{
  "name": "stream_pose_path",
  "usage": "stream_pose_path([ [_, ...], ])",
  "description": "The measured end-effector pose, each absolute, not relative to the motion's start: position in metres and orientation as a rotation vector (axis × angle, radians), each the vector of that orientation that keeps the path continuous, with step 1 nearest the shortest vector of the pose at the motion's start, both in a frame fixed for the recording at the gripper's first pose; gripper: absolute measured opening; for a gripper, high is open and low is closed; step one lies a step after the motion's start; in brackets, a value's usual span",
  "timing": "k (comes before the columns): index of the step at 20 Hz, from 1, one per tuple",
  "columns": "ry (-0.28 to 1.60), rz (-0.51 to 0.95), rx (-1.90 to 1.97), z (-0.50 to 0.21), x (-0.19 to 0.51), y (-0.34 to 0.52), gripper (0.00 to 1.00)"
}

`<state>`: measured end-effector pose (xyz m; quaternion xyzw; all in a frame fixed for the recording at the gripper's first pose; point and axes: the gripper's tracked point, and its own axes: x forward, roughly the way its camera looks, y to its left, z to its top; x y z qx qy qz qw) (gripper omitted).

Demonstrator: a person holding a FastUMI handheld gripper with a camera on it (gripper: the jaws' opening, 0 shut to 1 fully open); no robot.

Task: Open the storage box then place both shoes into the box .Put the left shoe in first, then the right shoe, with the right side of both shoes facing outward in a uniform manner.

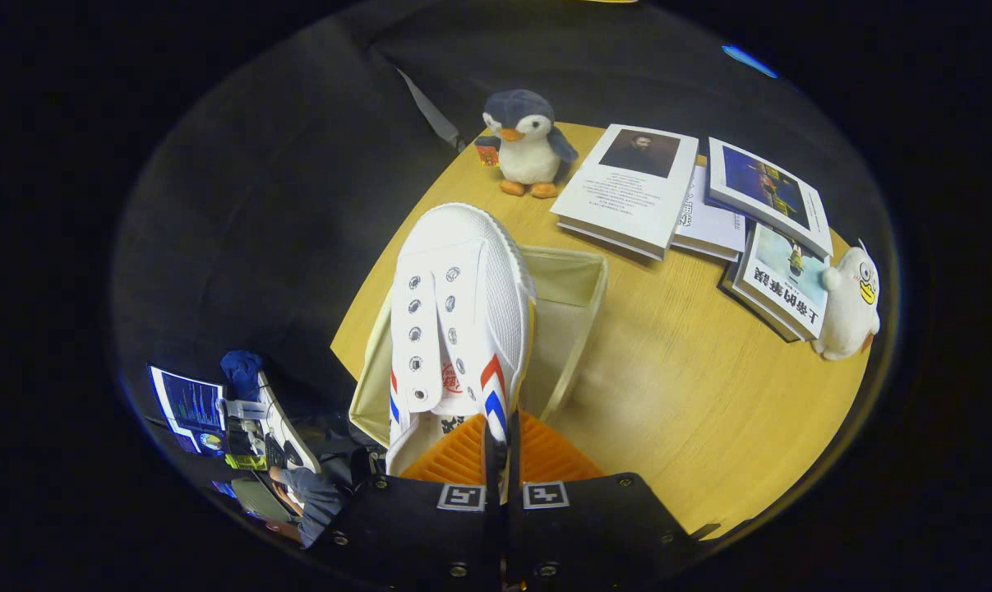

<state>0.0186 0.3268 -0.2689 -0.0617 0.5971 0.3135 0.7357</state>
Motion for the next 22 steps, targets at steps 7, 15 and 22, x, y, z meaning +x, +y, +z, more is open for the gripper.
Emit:
stream_pose_path([
  [7, 1.35, 0.662, -0.209, -0.295, 0.013, 0.334, 0.02],
  [15, 1.211, 0.708, -0.203, -0.266, 0.036, 0.339, 0.97],
  [22, 0.982, 0.677, -0.126, -0.217, 0.053, 0.309, 0.97],
])
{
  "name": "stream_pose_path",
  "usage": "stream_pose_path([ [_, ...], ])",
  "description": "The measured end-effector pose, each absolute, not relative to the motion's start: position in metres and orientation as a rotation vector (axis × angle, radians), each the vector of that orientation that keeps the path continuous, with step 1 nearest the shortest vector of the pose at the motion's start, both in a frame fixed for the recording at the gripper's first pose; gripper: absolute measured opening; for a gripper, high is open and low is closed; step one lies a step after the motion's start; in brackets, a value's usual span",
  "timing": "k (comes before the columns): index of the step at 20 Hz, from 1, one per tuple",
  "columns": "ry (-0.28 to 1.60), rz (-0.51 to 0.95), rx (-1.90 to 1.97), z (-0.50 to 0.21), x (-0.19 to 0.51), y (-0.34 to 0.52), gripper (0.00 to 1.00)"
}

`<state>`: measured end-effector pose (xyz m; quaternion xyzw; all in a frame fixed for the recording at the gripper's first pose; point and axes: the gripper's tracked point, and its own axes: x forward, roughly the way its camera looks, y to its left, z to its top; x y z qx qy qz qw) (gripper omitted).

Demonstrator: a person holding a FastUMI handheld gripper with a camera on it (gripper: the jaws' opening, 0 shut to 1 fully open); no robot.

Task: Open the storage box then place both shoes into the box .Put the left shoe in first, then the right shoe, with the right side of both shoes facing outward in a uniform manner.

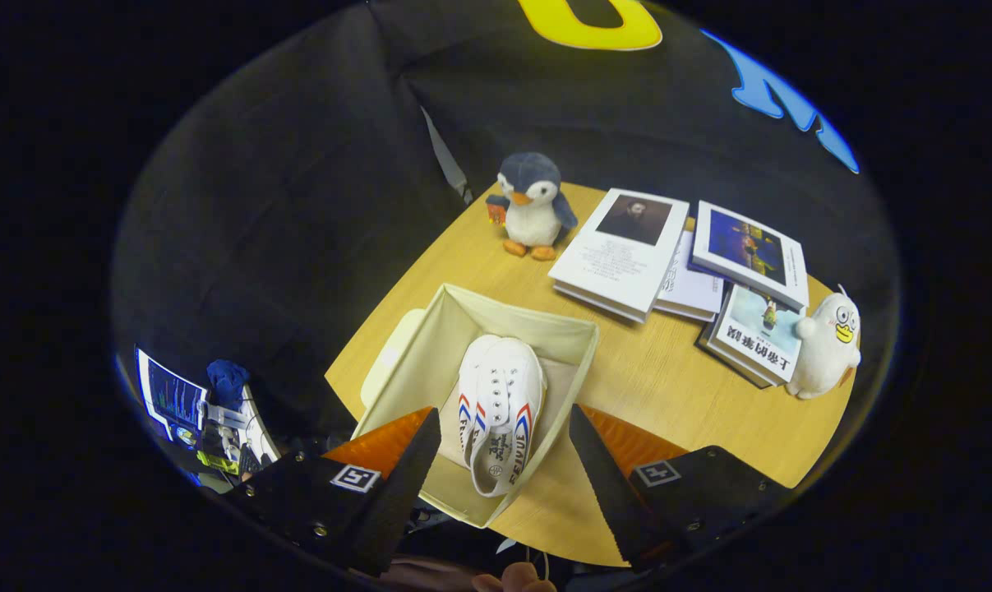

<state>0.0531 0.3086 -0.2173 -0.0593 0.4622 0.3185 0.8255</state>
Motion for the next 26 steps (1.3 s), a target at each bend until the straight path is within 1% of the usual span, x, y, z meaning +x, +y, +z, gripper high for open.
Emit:
stream_pose_path([
  [4, 0.741, 0.565, -0.077, -0.164, 0.067, 0.275, 0.97],
  [9, 0.343, 0.388, -0.023, -0.066, 0.075, 0.205, 0.96],
  [13, 0.118, 0.242, 0.004, -0.027, 0.064, 0.155, 0.96],
  [15, 0.064, 0.166, 0.034, -0.005, 0.06, 0.129, 0.96],
  [19, 0.008, 0.086, 0.059, 0.0, 0.036, 0.103, 0.96],
  [22, -0.024, 0.061, 0.023, 0.006, 0.029, 0.092, 0.96],
  [26, -0.022, 0.054, 0.012, 0.004, 0.022, 0.081, 0.96],
])
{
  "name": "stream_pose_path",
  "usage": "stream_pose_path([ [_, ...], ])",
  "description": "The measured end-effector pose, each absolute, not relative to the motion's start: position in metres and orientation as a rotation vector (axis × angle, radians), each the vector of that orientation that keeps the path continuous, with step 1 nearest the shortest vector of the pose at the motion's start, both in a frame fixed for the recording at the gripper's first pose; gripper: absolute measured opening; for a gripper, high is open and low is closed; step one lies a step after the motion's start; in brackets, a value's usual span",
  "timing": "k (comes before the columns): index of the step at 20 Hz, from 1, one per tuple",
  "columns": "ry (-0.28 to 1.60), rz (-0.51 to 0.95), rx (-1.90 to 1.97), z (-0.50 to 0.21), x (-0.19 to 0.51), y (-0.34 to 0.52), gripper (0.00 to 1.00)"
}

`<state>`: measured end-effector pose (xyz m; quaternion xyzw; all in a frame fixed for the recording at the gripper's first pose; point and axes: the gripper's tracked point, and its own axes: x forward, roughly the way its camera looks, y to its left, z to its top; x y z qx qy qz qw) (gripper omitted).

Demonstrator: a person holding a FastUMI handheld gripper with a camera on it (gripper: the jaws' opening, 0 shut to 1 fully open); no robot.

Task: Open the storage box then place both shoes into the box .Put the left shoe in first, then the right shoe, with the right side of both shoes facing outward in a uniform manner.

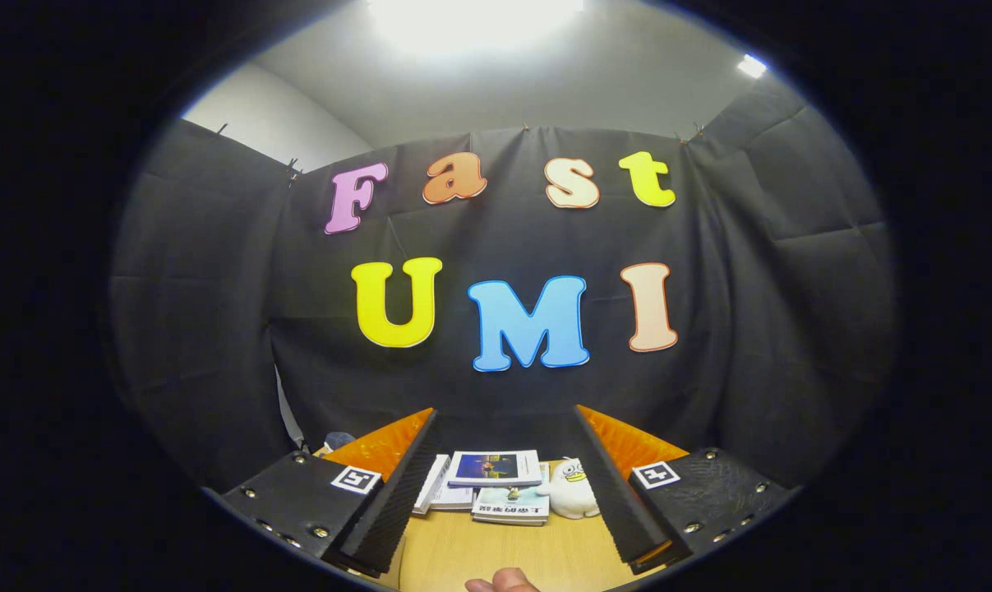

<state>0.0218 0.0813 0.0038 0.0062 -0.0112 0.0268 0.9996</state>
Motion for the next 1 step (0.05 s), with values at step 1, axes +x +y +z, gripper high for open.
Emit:
stream_pose_path([
  [1, -0.018, 0.053, 0.018, 0.0029, 0.021, 0.0782, 0.96],
])
